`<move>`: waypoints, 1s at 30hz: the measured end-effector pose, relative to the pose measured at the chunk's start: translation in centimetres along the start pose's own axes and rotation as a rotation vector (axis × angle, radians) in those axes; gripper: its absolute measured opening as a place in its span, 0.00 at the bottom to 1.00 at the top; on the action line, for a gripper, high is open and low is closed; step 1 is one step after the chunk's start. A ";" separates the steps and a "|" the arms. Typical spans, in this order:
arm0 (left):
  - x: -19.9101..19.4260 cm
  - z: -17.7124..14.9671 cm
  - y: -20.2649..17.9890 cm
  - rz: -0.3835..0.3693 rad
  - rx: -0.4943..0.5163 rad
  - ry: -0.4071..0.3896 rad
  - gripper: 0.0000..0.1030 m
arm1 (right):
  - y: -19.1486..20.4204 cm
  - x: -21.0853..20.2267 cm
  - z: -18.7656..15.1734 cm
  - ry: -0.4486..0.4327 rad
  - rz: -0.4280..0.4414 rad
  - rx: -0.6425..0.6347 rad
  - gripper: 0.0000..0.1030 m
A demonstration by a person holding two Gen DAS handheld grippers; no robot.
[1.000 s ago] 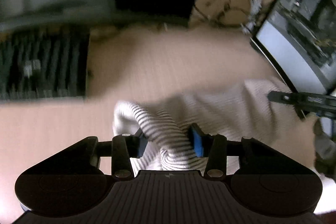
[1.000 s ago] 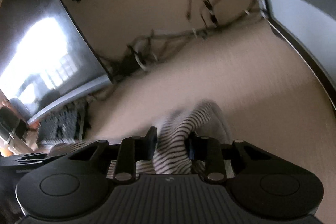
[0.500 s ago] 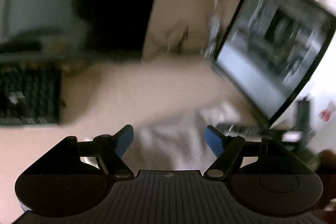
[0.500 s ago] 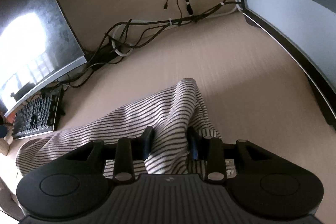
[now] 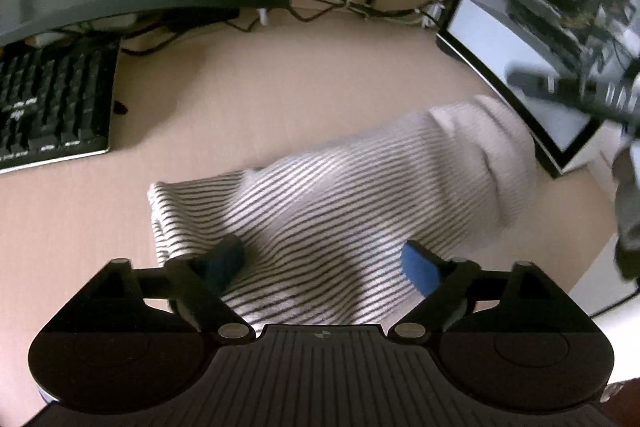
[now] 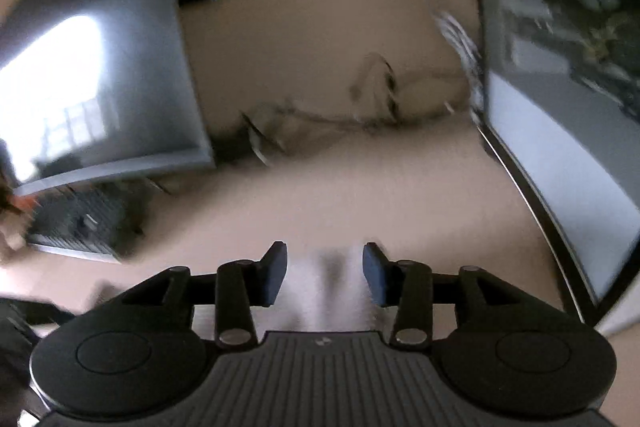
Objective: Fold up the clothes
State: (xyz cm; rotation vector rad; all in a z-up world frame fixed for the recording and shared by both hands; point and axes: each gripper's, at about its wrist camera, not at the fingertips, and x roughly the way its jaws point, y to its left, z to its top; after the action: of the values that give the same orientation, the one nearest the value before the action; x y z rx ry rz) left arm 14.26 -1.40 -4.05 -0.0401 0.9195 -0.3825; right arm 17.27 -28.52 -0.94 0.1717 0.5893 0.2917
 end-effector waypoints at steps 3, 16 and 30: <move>0.0 -0.2 -0.3 0.004 0.018 -0.003 0.91 | 1.0 1.4 -0.2 0.055 0.071 0.020 0.57; 4.2 2.6 1.8 -0.026 -0.016 -0.001 0.96 | 2.2 5.4 -4.4 0.138 -0.017 -0.158 0.56; -3.1 1.0 0.9 -0.098 -0.003 0.004 0.82 | -0.2 0.4 -0.7 0.162 0.020 -0.128 0.57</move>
State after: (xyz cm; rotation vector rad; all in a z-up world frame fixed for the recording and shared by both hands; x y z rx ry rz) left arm 13.63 0.33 -1.16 -0.0873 0.9244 -0.4721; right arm 17.22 -28.57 -1.75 0.0308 0.7271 0.3637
